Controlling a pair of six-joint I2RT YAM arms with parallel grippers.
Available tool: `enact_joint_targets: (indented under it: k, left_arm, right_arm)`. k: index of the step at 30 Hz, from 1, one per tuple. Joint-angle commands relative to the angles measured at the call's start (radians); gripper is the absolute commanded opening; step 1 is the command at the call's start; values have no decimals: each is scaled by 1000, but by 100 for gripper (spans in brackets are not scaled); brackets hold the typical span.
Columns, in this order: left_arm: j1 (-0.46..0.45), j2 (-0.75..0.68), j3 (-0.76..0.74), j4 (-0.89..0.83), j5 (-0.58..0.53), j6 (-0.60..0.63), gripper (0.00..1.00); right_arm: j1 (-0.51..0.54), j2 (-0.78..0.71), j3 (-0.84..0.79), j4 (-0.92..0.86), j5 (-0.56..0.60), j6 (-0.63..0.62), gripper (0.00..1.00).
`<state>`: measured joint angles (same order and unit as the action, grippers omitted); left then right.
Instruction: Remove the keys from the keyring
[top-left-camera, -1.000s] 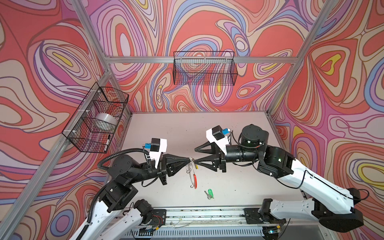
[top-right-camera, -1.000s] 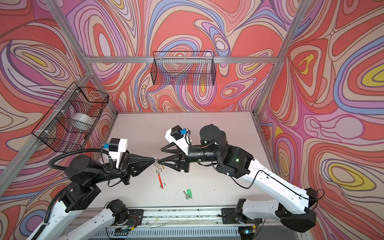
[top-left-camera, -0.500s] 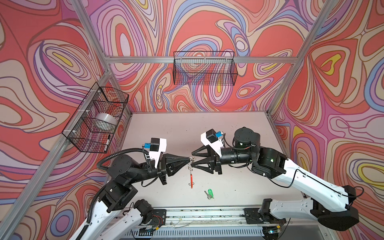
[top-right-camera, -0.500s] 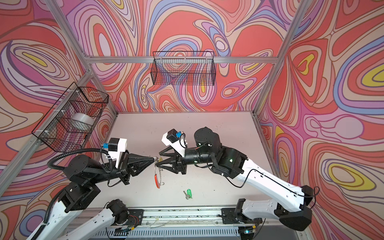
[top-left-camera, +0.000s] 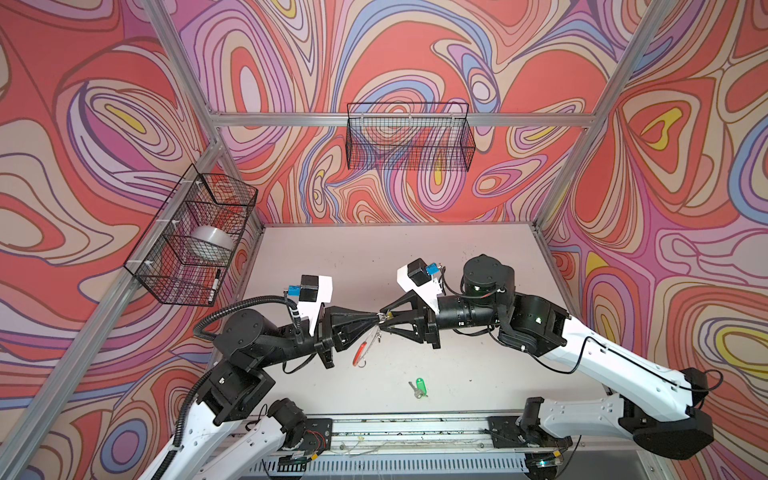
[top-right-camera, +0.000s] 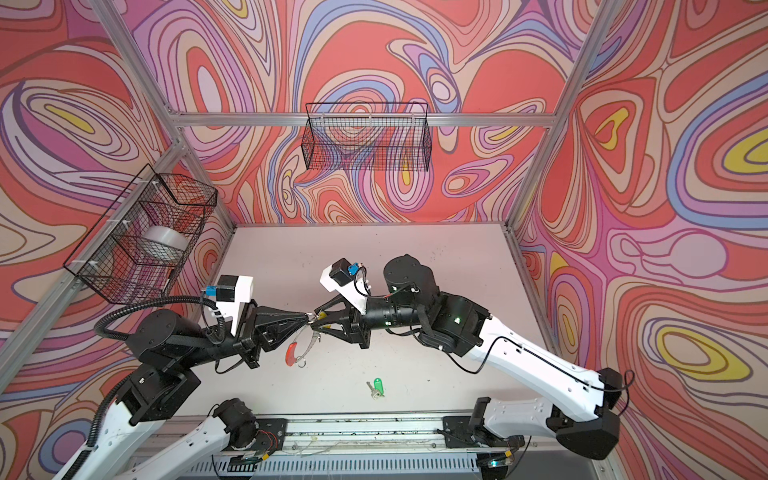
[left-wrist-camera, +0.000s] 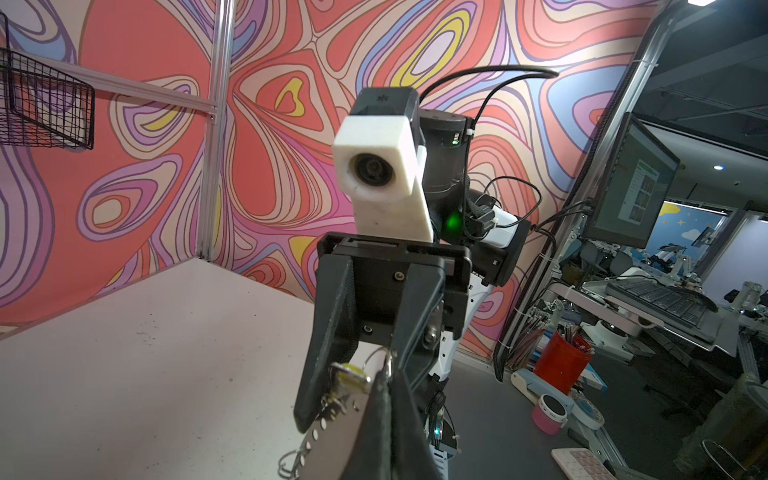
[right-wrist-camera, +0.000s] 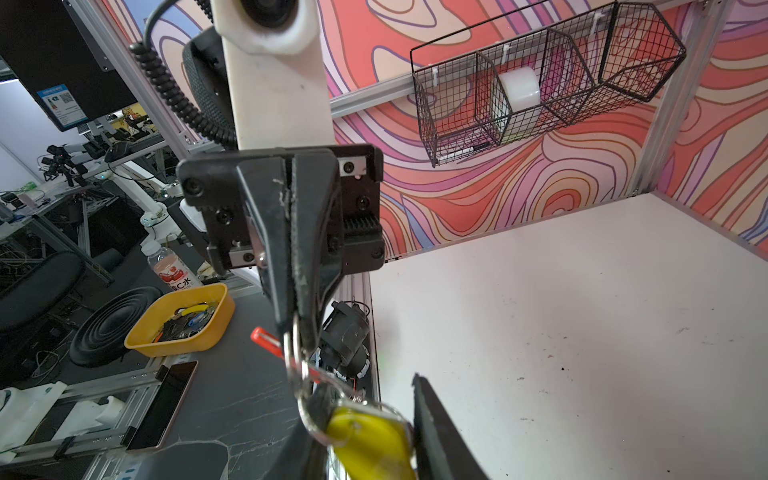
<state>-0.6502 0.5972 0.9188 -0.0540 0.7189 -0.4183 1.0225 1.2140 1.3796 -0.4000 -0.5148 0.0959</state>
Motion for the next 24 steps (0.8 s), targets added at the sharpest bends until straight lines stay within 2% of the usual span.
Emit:
enact_joint_targets:
  k: [1, 6, 17, 19, 22, 24]
  left_arm:
    - [-4, -13, 27, 7, -6, 19, 0]
    - [-4, -19, 20, 21, -15, 11, 0]
    - [-5, -31, 7, 53, -45, -1, 0]
    - [-5, -27, 8, 54, -38, -2, 0]
    - [-5, -12, 20, 26, -15, 13, 0]
    - [-4, -7, 24, 4, -9, 19, 0]
  right_arm:
    - [4, -18, -5, -20, 24, 4, 31]
    - [4, -20, -14, -28, 33, 7, 26]
    - [6, -12, -53, -12, 3, 35, 27]
    - [6, -10, -52, -22, 6, 35, 32]
    - [6, -25, -28, -38, 18, 25, 48]
    - [6, -53, -18, -27, 33, 18, 51]
